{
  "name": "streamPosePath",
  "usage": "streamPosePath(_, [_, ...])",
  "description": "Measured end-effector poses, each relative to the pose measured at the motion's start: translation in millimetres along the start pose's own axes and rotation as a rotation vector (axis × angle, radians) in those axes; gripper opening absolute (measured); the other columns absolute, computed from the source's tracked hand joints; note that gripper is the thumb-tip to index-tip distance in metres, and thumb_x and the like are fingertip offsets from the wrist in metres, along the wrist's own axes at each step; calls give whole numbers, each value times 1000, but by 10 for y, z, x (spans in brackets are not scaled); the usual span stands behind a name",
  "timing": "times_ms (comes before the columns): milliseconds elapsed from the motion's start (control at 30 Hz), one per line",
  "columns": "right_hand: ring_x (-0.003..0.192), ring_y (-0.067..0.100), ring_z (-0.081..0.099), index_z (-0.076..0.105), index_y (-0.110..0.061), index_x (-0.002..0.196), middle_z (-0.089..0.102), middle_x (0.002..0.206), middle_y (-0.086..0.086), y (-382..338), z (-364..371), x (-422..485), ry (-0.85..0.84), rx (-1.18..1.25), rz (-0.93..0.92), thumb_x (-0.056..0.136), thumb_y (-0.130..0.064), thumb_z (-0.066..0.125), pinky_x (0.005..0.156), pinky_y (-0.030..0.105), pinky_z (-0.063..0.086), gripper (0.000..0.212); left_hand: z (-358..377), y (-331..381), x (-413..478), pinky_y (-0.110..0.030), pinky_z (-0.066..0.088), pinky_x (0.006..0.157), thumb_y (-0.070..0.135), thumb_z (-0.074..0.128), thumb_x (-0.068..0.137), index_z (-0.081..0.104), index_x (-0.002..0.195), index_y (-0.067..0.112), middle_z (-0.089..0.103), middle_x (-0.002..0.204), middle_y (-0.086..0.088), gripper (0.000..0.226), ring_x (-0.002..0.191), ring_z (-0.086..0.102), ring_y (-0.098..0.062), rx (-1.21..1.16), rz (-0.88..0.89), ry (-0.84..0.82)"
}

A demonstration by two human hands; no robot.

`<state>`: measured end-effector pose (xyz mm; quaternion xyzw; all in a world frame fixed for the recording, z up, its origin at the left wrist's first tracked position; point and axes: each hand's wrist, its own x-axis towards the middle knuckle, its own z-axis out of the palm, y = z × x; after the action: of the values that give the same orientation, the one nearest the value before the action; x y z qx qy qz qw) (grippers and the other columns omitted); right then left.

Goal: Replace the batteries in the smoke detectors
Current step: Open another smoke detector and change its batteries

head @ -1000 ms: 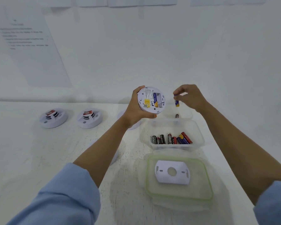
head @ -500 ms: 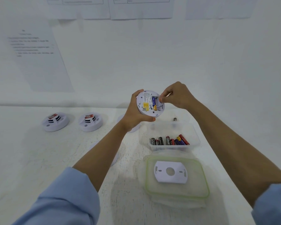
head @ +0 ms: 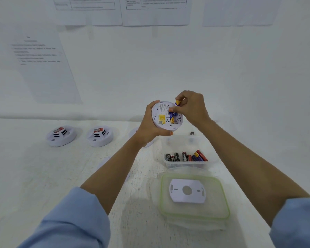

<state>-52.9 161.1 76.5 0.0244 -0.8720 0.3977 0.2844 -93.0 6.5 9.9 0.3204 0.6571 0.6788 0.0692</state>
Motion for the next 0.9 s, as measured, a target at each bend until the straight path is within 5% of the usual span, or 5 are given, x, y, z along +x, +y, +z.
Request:
streamPosePath(200, [87,20,59,66,-10,112,62,112,5,163,125,-161,22,47,22,80,-23,70,74,30,53,34,-8,21,15,-26,54,85,-9,78,46,25,134,17,38,133,-7,106,114,49,-13,-11,22,24])
streamPosePath(333, [90,16,58,55,-6,126,61,118,13,197,178,-224,-41,67,9,91,-12,56,70,10,50,35,-9,23,14,-23,53,83,-9,76,46,26,133,17,42,125,2,104,112,49,-10,3,26,39])
streamPosePath(533, [95,32,59,60,2,118,60,109,22,196,166,-236,-76,-136,-83,93,-7,50,81,37,52,28,55,-7,-12,-35,53,89,-7,77,46,27,129,23,44,123,4,101,114,49,-16,-6,18,41])
streamPosePath(767, [87,20,57,61,6,108,56,110,18,150,137,-233,-136,-73,60,94,-13,47,64,23,46,28,81,0,-19,-32,56,82,-13,73,47,28,128,24,49,118,7,99,104,56,-7,-50,-12,49])
streamPosePath(900, [99,18,55,58,-3,122,57,121,13,126,105,-328,-144,59,59,93,-6,48,86,27,51,31,51,35,-85,-29,55,85,-11,74,47,27,130,19,48,118,8,101,104,56,-1,-9,-9,63])
